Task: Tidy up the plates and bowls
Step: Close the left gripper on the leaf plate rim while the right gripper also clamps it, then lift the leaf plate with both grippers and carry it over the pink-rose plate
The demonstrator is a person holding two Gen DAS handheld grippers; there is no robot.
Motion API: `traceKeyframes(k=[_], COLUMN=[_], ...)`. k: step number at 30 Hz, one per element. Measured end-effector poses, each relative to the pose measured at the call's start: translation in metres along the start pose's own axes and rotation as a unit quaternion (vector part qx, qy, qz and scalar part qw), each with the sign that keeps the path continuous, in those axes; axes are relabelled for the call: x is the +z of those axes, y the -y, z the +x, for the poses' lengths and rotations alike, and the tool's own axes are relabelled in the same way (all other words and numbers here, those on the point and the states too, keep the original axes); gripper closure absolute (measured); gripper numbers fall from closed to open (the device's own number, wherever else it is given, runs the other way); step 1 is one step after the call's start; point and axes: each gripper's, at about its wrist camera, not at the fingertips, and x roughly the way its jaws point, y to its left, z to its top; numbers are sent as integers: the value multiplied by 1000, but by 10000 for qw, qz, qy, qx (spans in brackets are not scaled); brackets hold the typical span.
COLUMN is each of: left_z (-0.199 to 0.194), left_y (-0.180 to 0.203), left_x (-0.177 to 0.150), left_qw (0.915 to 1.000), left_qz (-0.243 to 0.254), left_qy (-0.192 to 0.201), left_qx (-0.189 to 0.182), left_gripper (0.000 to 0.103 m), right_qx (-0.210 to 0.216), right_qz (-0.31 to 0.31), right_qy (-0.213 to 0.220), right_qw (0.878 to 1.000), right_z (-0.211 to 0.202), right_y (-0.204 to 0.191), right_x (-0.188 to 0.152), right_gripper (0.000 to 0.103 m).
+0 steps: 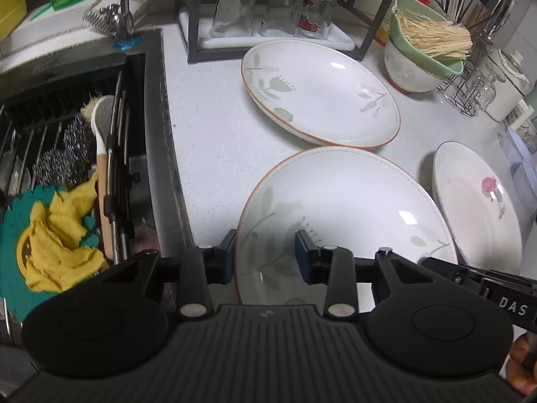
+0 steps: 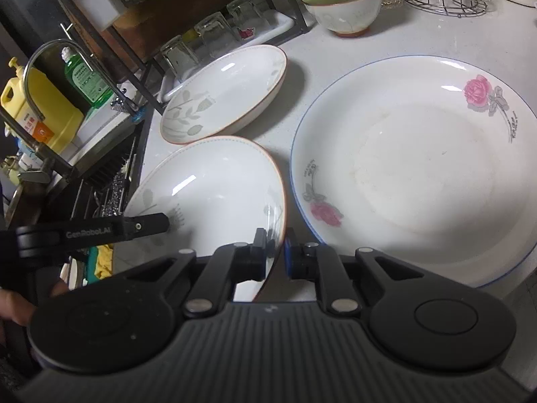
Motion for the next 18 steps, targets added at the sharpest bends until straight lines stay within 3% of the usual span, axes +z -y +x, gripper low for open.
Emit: traceKeyframes(k=[10,18], left_z=[-1,-25], left_y=[-17,-20], left_x=[9,25], left_qw=[9987,9956], left_qz=[-191,-372], left_qy=[-272,-467], left_qx=[-376,-718], left_gripper=[65,65], right_qx=[102,186], right_qz=[71,177], right_qy=[-43,-63], right_qw=[9999,9997], right_z=[-1,-17], right_y=[-3,-9], right_x=[1,16], right_gripper=[89,89])
